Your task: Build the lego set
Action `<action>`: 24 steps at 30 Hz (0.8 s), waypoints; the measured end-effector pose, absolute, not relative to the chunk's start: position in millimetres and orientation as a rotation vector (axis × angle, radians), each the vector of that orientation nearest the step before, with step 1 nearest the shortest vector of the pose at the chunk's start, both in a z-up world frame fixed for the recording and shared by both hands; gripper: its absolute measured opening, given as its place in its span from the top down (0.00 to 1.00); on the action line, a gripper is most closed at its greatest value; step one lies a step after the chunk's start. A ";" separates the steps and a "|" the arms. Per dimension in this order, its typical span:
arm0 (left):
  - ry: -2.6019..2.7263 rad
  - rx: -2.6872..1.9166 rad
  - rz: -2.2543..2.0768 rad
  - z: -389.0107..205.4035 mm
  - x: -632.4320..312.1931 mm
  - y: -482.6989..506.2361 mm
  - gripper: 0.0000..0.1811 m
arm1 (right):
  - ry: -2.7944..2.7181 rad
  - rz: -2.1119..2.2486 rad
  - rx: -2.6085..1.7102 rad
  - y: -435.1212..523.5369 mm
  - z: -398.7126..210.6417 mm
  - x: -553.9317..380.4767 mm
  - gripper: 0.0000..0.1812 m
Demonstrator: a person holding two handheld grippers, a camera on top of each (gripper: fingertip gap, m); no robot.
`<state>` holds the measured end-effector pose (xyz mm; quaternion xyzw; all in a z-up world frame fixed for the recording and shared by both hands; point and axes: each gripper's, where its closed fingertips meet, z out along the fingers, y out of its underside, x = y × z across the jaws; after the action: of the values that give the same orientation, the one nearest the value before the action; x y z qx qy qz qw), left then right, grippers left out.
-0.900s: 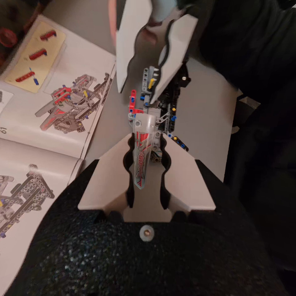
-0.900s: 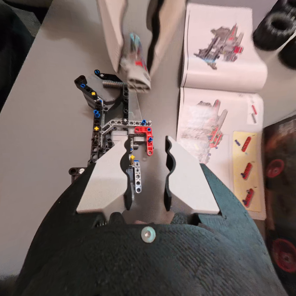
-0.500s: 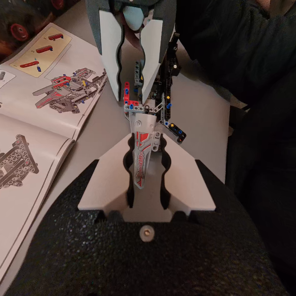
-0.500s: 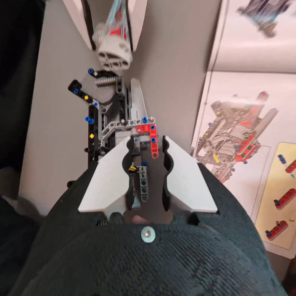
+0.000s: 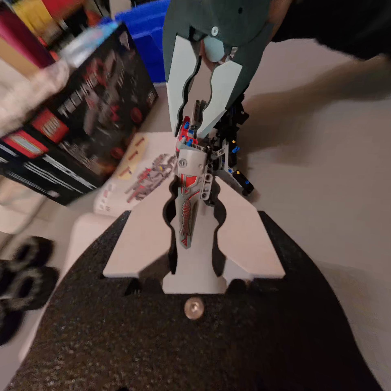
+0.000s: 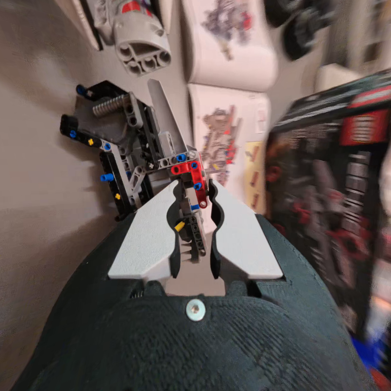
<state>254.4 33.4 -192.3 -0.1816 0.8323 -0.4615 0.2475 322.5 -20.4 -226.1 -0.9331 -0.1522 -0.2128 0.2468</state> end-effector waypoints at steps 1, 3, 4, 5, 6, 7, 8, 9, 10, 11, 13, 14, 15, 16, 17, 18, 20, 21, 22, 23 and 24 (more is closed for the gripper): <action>2.220 -0.408 -1.197 -188.6 252.5 31.1 0.84 | -0.396 -0.754 -2.467 -21.2 -216.4 322.4 0.88; 2.157 -0.284 -1.107 -185.2 246.8 22.9 0.84 | -0.384 -1.024 -2.354 -27.3 -206.3 315.0 0.89; 2.143 -0.245 -1.074 -186.0 243.8 18.3 0.84 | -0.394 -1.148 -2.315 -31.4 -204.1 311.0 0.89; 2.133 -0.212 -1.048 -187.2 241.1 13.7 0.84 | -0.396 -1.254 -2.280 -35.6 -202.7 306.7 0.90; 2.125 -0.186 -1.027 -189.0 238.8 9.9 0.84 | -0.388 -1.332 -2.250 -39.0 -200.9 302.4 0.92; 2.122 -0.168 -1.007 -191.1 236.8 7.0 0.84 | -0.367 -1.367 -2.232 -41.7 -200.8 297.8 0.92; 2.120 -0.157 -0.989 -193.1 235.2 4.9 0.84 | -0.337 -1.373 -2.216 -43.2 -200.8 293.8 0.91; 2.125 -0.146 -0.974 -195.5 233.3 3.0 0.84 | -0.315 -1.354 -2.207 -44.7 -200.9 289.8 0.91; 2.132 -0.140 -0.960 -197.8 231.5 1.7 0.84 | -0.300 -1.308 -2.211 -45.5 -202.4 285.6 0.89; 2.129 -0.136 -0.951 -198.6 230.1 0.7 0.84 | -0.285 -1.253 -2.222 -46.5 -203.6 282.5 0.86; 2.116 -0.120 -0.936 -198.1 226.8 -1.0 0.84 | -0.272 -1.156 -2.219 -47.2 -200.3 279.0 0.83; 2.123 -0.115 -0.927 -199.4 225.0 -1.7 0.84 | -0.296 -1.058 -2.249 -47.5 -204.3 274.1 0.80; 2.132 -0.115 -0.917 -201.4 224.2 -2.0 0.84 | -0.328 -0.951 -2.280 -47.9 -208.8 268.5 0.73; 2.131 -0.117 -0.908 -202.1 224.9 -2.2 0.84 | -0.344 -0.884 -2.289 -49.4 -208.2 266.9 0.72; 2.125 -0.113 -0.901 -201.9 225.6 -2.8 0.84 | -0.353 -0.824 -2.287 -50.7 -205.3 266.3 0.71; 2.120 -0.111 -0.891 -201.3 226.3 -3.4 0.84 | -0.351 -0.765 -2.272 -51.2 -199.4 266.6 0.68; 2.092 -0.100 -0.861 -198.3 227.5 -5.2 0.84 | -0.286 -0.663 -2.164 -47.2 -176.2 270.8 0.64; 2.069 -0.082 -0.847 -196.1 226.5 -7.8 0.84 | -0.253 -0.537 -2.128 -45.1 -169.6 266.7 0.62; 2.044 -0.064 -0.832 -194.1 224.5 -11.9 0.84 | -0.227 -0.397 -2.112 -43.7 -167.3 260.5 0.59; 2.009 -0.051 -0.805 -191.9 223.2 -15.9 0.84 | -0.216 -0.304 -2.107 -42.8 -166.5 256.5 0.56; 1.970 -0.039 -0.753 -190.8 223.0 -18.4 0.84 | -0.223 -0.265 -2.104 -41.4 -167.0 254.0 0.54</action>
<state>223.0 -18.4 -190.8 -0.0159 0.8122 -0.3104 0.4937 254.0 -41.4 -167.0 -0.8636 -0.0915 -0.1087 0.4837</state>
